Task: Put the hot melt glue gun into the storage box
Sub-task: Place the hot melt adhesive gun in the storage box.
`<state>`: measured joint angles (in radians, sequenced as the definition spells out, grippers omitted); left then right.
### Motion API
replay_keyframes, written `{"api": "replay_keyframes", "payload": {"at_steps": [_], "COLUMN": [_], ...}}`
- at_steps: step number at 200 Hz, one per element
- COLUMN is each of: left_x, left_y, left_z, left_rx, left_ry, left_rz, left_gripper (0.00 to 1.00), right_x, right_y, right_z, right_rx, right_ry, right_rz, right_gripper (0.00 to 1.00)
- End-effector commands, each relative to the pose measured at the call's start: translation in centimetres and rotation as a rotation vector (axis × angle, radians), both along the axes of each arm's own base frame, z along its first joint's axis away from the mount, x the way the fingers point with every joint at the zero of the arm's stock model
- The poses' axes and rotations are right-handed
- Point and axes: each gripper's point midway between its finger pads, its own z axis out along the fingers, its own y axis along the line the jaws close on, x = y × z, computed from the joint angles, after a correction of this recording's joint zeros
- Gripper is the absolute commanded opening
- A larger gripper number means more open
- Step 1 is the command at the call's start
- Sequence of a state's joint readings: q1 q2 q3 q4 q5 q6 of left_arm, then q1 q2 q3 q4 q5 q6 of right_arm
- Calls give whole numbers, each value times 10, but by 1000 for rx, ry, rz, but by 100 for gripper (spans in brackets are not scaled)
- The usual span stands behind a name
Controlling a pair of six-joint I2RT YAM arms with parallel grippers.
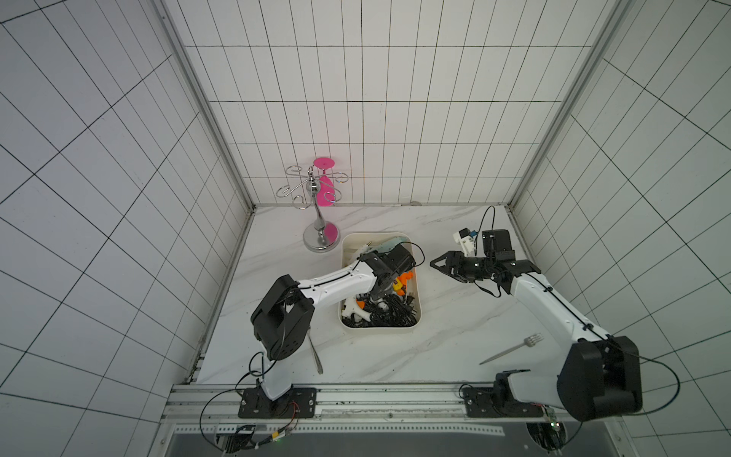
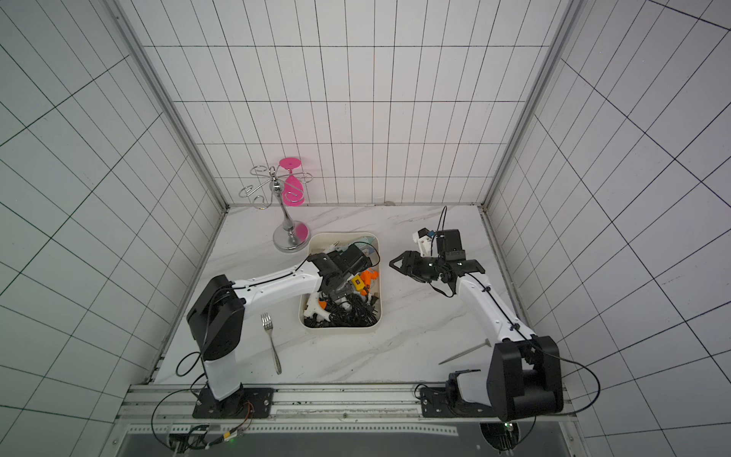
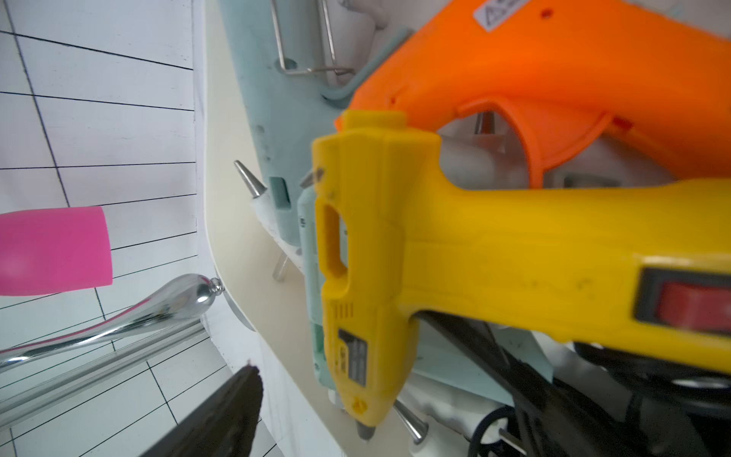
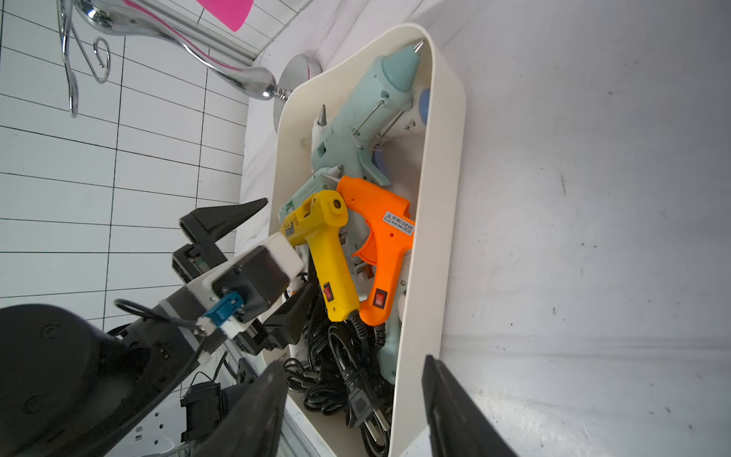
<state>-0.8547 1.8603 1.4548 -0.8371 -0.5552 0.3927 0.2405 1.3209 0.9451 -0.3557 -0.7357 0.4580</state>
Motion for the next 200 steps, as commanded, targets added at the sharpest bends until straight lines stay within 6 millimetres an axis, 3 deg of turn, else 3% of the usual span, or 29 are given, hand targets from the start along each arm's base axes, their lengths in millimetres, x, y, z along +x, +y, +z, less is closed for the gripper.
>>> {"api": "replay_keyframes", "payload": {"at_steps": [1, 25, 43, 65, 100, 120, 149, 173, 200], "left_x": [5, -6, -18, -24, 12, 29, 35, 33, 27], "left_y": [-7, -15, -21, -19, 27, 56, 89, 115, 132], "left_z": [58, 85, 94, 103, 128, 122, 107, 108, 104], "left_rx": [-132, -310, -497, -592, -823, -958, -1044, -1188, -1236], "left_ry": [-87, -67, -14, -40, -111, -66, -66, -110, -153], "left_rz": [39, 30, 8, 2, 261, 424, 556, 610, 629], "left_gripper": [99, 99, 98, 99, 99, 99, 99, 99, 99], "right_x": [14, 22, 26, 31, 45, 60, 72, 57, 24], "right_y": [-10, -16, -3, 18, 71, 99, 125, 148, 149], "right_z": [-4, -10, -8, -2, 9, 3, -9, -33, -79], "right_rx": [-31, -51, -29, -54, -139, -192, -229, -282, -396], "right_ry": [-22, 11, 14, -26, -139, -174, -120, -92, -29], "right_rz": [-57, -127, -102, -47, 95, 142, 190, 293, 376], "right_gripper": [56, 51, 50, 49, 38, 37, 35, 35, 32]}}
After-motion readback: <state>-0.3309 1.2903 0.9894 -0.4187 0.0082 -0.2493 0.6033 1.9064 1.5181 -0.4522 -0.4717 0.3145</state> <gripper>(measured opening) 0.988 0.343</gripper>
